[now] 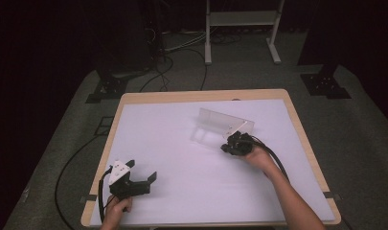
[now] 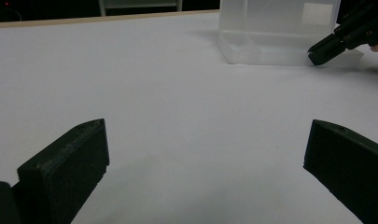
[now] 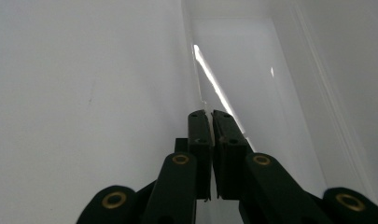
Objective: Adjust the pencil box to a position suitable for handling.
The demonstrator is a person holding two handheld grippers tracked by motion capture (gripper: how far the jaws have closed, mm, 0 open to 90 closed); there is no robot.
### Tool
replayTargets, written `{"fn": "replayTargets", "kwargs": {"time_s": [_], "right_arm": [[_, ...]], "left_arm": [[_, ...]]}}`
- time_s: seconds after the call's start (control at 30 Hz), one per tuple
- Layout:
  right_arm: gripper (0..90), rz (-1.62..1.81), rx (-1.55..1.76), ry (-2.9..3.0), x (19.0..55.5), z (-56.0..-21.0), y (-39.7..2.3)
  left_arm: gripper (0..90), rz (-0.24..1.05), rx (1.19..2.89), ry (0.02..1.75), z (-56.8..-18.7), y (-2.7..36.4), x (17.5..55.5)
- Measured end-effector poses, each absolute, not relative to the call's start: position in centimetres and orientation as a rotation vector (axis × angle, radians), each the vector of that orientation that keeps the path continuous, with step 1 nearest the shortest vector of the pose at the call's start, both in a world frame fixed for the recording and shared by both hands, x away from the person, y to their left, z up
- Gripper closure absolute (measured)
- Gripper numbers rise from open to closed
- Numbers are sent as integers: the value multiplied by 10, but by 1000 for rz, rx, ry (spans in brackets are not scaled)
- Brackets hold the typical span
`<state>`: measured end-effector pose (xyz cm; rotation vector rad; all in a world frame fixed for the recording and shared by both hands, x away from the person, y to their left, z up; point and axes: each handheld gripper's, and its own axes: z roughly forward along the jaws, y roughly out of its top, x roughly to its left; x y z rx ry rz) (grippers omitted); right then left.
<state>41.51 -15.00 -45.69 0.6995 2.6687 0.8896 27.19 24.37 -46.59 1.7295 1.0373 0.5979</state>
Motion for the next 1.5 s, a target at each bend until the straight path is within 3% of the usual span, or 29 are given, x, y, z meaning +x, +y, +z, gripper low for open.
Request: {"fn": "replayTargets", "kwargs": {"time_s": [0.97, 1.5], "right_arm": [[863, 971, 630, 2603, 405, -439, -157], [864, 1049, 567, 2544, 378, -413, -168]], "left_arm": [[0, 597, 1723, 1034, -466, 244, 272], [0, 593, 1724, 1036, -466, 244, 271]]}}
